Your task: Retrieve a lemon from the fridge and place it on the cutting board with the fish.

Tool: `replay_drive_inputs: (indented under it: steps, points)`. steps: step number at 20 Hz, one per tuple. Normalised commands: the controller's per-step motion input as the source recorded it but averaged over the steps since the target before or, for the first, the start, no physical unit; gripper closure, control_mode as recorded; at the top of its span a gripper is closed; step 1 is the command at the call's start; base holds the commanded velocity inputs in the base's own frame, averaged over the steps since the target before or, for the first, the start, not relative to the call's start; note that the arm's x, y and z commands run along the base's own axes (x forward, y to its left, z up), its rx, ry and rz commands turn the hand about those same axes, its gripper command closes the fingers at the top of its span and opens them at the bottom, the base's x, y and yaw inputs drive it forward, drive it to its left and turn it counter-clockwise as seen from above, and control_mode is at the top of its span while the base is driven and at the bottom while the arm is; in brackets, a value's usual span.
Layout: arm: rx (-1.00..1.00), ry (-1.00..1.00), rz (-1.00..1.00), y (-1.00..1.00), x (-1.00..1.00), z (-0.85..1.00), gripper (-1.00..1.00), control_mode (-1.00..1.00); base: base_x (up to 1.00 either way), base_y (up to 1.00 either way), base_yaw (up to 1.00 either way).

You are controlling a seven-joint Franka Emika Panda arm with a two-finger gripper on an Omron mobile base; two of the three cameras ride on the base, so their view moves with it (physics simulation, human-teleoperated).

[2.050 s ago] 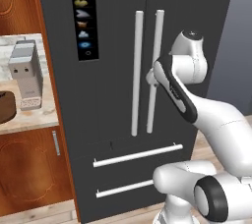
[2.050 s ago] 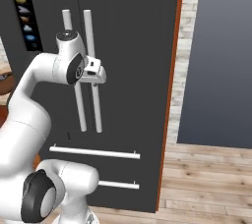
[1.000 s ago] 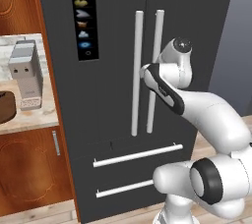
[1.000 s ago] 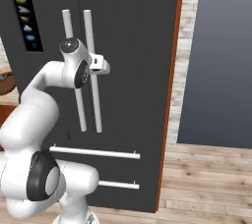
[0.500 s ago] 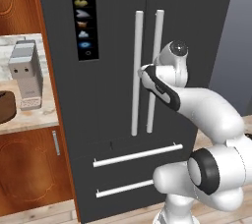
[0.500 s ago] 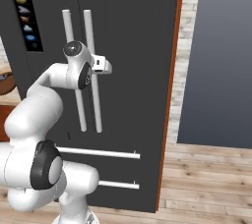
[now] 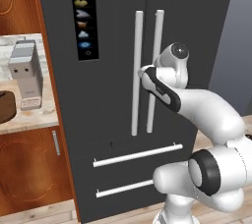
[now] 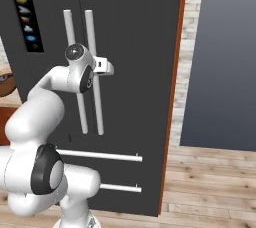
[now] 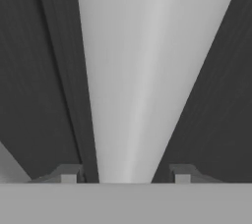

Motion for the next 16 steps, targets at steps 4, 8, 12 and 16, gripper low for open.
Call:
replay_drive_inputs:
  steps: [4, 8, 12, 16]
  points:
    - [0.0, 0.0, 0.0, -0.06, -0.03, 0.0, 1.0, -1.0, 0.0, 0.0, 0.0]
    - [0.0, 0.0, 0.0, -0.62, -0.37, 0.0, 1.0, -1.0, 0.0, 0.0, 0.0]
    - [0.01, -0.04, 0.0, -0.89, -0.84, 0.0, 1.0, -1.0, 0.0, 0.0, 0.0]
    - [0.01, 0.0, 0.0, -1.0, -0.93, 0.0, 1.0, -1.0, 0.0, 0.0, 0.0]
